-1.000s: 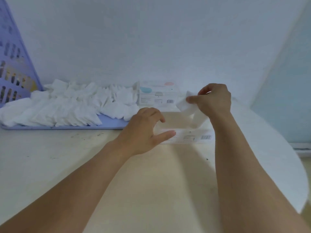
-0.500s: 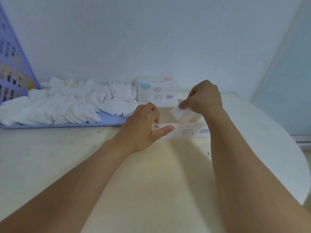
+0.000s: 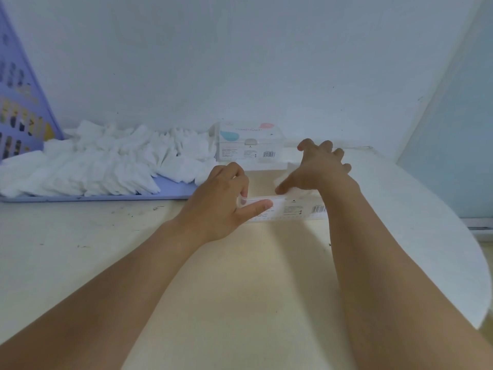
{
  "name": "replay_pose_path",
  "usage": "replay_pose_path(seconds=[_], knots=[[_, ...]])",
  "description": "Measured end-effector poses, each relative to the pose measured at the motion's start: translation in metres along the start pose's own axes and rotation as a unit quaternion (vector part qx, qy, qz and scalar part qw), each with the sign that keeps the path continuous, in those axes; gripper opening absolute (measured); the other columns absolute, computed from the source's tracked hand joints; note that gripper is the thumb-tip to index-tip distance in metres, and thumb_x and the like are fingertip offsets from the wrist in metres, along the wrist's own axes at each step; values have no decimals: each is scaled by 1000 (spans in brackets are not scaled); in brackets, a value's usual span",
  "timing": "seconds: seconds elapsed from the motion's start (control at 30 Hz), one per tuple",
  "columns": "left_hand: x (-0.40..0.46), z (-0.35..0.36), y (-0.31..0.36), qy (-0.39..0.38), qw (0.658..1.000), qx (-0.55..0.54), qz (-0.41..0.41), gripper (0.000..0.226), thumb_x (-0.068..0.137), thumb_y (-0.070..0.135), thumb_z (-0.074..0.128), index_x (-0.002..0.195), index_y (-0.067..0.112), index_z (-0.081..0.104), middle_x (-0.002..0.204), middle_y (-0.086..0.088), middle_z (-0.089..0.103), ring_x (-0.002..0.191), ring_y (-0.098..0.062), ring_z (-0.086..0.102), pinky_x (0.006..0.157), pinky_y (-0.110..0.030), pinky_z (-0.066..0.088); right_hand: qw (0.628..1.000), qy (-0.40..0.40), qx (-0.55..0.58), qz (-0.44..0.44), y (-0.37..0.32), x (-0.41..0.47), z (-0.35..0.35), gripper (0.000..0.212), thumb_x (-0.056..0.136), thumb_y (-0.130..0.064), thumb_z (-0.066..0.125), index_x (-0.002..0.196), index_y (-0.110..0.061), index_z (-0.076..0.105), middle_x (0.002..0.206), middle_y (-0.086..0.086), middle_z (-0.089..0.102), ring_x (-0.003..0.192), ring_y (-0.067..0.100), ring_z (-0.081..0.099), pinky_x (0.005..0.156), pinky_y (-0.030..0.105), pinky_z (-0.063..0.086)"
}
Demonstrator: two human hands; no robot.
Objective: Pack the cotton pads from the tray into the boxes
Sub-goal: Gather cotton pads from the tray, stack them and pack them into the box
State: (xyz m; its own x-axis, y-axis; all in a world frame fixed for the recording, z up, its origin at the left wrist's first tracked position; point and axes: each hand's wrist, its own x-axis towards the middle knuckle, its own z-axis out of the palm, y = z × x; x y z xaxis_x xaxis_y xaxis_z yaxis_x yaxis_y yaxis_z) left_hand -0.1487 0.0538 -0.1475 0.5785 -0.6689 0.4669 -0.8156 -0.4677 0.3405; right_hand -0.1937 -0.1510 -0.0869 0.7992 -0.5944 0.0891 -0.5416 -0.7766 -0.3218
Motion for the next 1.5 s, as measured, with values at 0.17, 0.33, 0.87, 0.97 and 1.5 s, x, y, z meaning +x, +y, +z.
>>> replay_pose_path(seconds=[0.17, 0.33, 0.87, 0.97, 1.5], knots=[[0, 0, 1, 0, 1000, -6, -1, 51, 81, 75, 46, 79, 24, 45, 99, 10, 45, 97, -13, 41, 77, -34, 44, 999, -29, -9, 15, -2, -1, 6, 94, 64, -29, 88, 142, -22, 37, 134, 8, 42, 125, 35, 46, 84, 41, 40], [-1, -1, 3, -3, 1000, -13, -6, 48, 82, 72, 49, 79, 24, 45, 99, 11, 44, 99, -13, 41, 78, -33, 44, 999, 17, -37, 4, -2, 1, 10, 67, 75, -13, 76, 135, -14, 46, 129, 10, 51, 115, 33, 57, 78, 33, 39], [-2, -1, 4, -6, 1000, -5, -12, 48, 83, 73, 46, 81, 25, 44, 103, 11, 46, 100, -12, 41, 77, -31, 43, 998, 8, -51, -26, -1, 3, 10, 54, 86, -6, 54, 138, -13, 40, 128, 11, 52, 115, 36, 55, 82, 37, 38], [-2, -1, 4, -8, 1000, 0, -15, 50, 82, 74, 46, 83, 24, 46, 105, 12, 46, 102, -11, 41, 80, -34, 47, 999, -22, -36, -22, -2, 3, 10, 66, 83, -12, 63, 144, -18, 38, 134, 8, 49, 123, 34, 51, 87, 38, 39], [-39, -116, -99, 242, 941, -33, -234, 21, 84, 13, 53, 99, 20, 66, 92, -1, 69, 91, -22, 66, 83, -35, 52, 869, 55, 374, -321, -122, -95, 48, 20, 83, -16, 73, 103, -13, 70, 93, -4, 71, 85, 7, 66, 75, 25, 55]])
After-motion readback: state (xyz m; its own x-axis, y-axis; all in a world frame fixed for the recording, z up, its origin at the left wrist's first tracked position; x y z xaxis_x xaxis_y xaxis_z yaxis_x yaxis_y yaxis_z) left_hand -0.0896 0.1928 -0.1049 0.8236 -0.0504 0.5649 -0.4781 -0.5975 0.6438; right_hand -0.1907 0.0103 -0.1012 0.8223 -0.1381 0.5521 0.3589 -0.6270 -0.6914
